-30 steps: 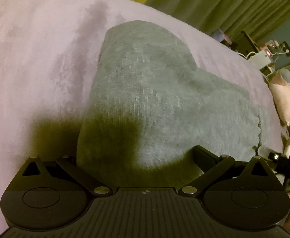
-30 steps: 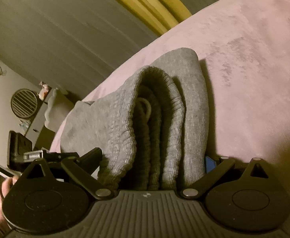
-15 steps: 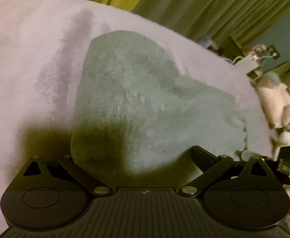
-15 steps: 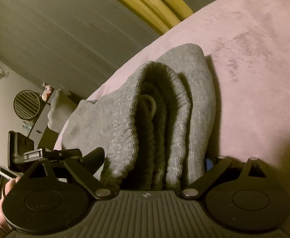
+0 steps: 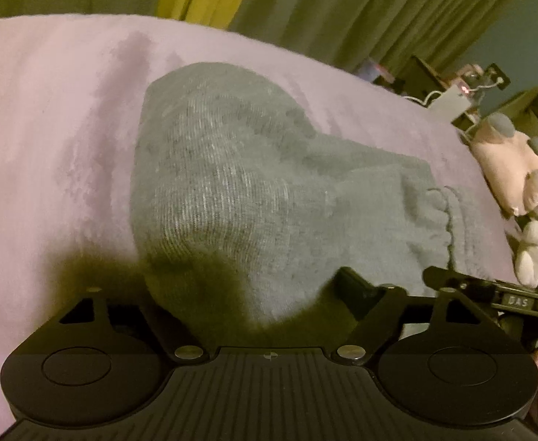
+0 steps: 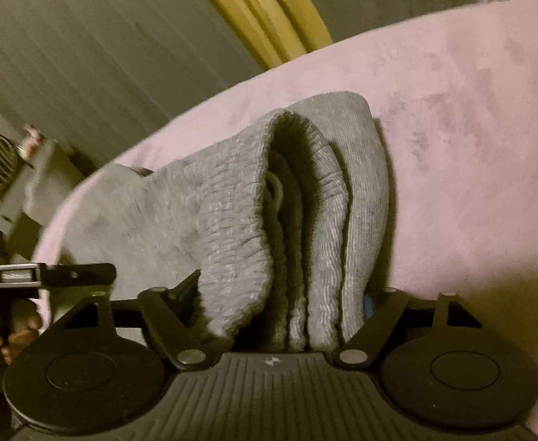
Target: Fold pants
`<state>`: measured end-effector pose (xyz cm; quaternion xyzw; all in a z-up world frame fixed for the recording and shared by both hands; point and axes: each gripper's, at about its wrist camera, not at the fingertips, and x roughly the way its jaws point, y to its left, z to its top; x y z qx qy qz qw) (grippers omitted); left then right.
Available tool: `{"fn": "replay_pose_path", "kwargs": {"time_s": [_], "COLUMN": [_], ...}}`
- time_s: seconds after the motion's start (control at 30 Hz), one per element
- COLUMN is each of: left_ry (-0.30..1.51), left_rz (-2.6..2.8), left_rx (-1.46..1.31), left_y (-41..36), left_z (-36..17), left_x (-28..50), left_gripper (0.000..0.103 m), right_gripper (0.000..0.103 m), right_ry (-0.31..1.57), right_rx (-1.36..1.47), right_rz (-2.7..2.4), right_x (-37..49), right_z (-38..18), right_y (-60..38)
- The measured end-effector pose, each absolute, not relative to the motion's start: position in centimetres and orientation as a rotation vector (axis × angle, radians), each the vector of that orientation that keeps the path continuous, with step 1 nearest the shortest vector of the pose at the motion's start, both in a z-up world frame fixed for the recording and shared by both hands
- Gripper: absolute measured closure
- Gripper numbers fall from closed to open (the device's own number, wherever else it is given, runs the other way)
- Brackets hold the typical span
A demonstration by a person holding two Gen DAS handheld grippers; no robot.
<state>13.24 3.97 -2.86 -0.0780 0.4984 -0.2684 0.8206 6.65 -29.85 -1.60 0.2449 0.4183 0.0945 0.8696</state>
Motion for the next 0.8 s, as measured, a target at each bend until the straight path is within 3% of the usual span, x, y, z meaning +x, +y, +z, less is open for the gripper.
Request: {"fn": "replay_pose_path", "kwargs": {"time_s": [0.17,0.4,0.73,0.8], "left_ry": [1.043,1.044,1.089,1.089], "left_rz": [-0.59,-0.585,-0.582,-0.586], "left_rx": [-0.183,-0.172,-0.18,-0.164], "left_y": [4.7,4.6,3.6,3.2], "left_z": [-2.9,-3.0,-3.7,-3.7], "left_x": [13.1,13.2,13.6,13.5], "left_gripper": [0.034,0.034,0.013,0.013], "right_gripper": [0.033,0.033,0.03,0.03], "right_ry": [0.866,0.862,0.895,0.905], "right_rx": [0.431,0.438,0.432,0.432], "right_rz": [0.13,0.091,0.068,0.065], "right_x": [6.6,6.2,7.0,7.3], "right_z": [0.1,-0.2,-0.3,-0.4], "right_y": [-27.6,-27.2,-26.8,-26.7]}}
